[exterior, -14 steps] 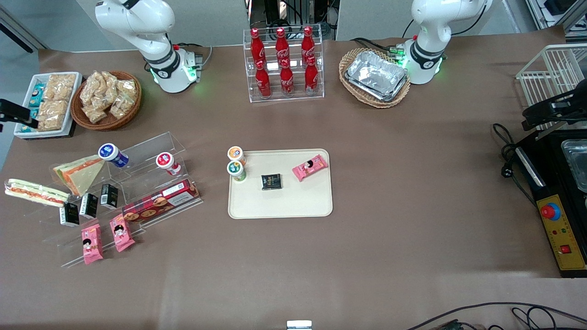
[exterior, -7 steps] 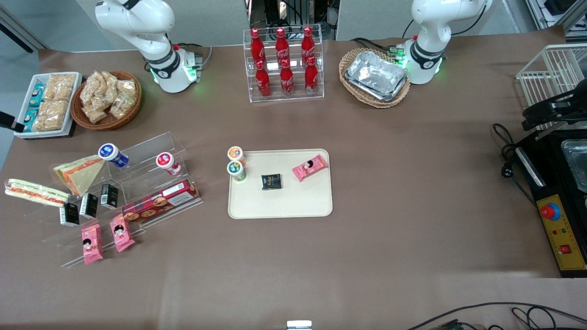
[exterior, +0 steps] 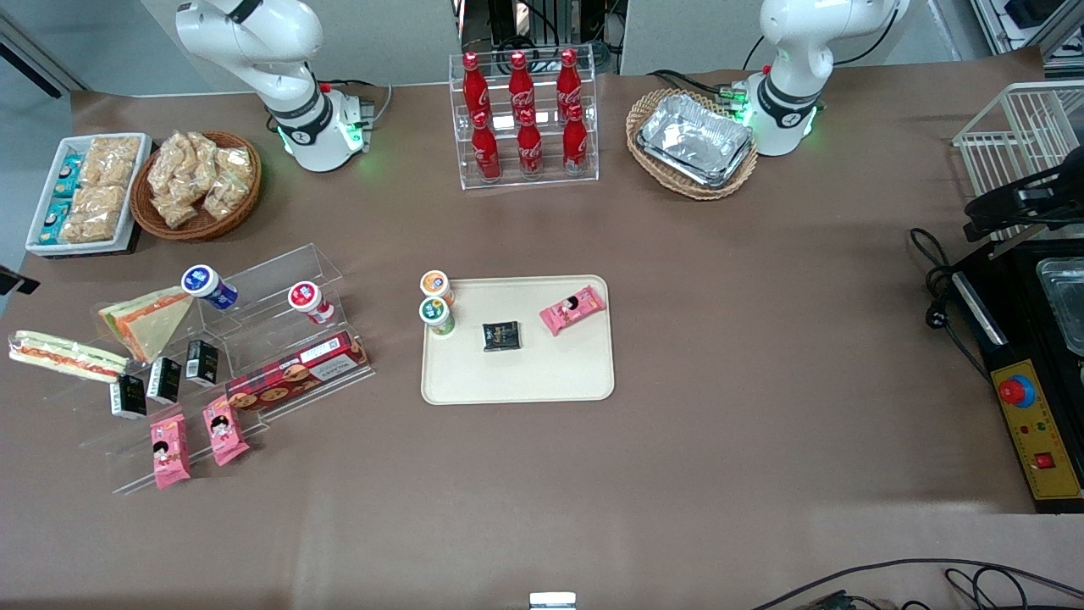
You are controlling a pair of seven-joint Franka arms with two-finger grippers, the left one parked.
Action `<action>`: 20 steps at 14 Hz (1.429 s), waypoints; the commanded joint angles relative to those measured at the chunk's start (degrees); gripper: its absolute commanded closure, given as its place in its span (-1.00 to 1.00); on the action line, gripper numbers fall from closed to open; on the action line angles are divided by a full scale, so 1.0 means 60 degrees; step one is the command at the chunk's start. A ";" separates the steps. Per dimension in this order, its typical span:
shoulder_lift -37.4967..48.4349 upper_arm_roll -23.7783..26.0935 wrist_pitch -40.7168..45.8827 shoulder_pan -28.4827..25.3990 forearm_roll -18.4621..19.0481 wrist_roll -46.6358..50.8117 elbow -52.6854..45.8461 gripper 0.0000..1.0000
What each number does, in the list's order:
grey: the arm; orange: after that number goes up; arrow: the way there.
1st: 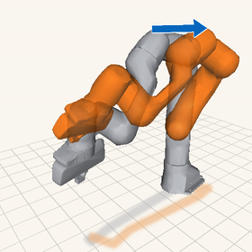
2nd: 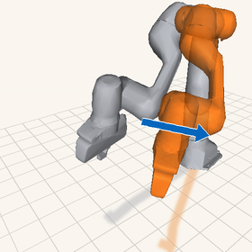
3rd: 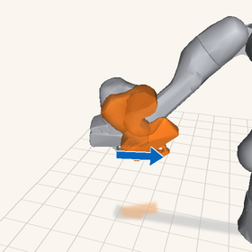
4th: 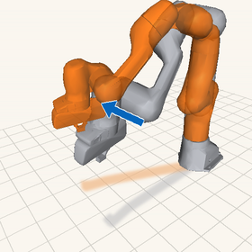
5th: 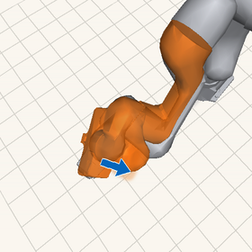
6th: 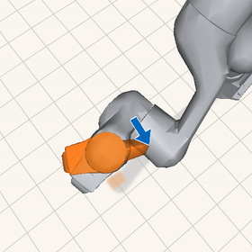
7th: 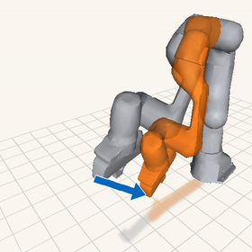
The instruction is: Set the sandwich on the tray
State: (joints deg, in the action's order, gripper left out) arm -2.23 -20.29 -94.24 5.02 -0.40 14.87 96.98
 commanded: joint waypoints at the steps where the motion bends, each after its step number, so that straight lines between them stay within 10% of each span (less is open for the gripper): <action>1: -0.0462 -0.0528 -0.0449 -0.0002 -0.0051 0.0391 -0.0254 -1.00; 20: -0.2733 -0.0793 -0.2690 0.0143 -0.0180 0.7333 -0.1002 -1.00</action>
State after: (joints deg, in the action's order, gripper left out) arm -16.20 -24.34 -108.60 5.04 -0.11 54.63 92.94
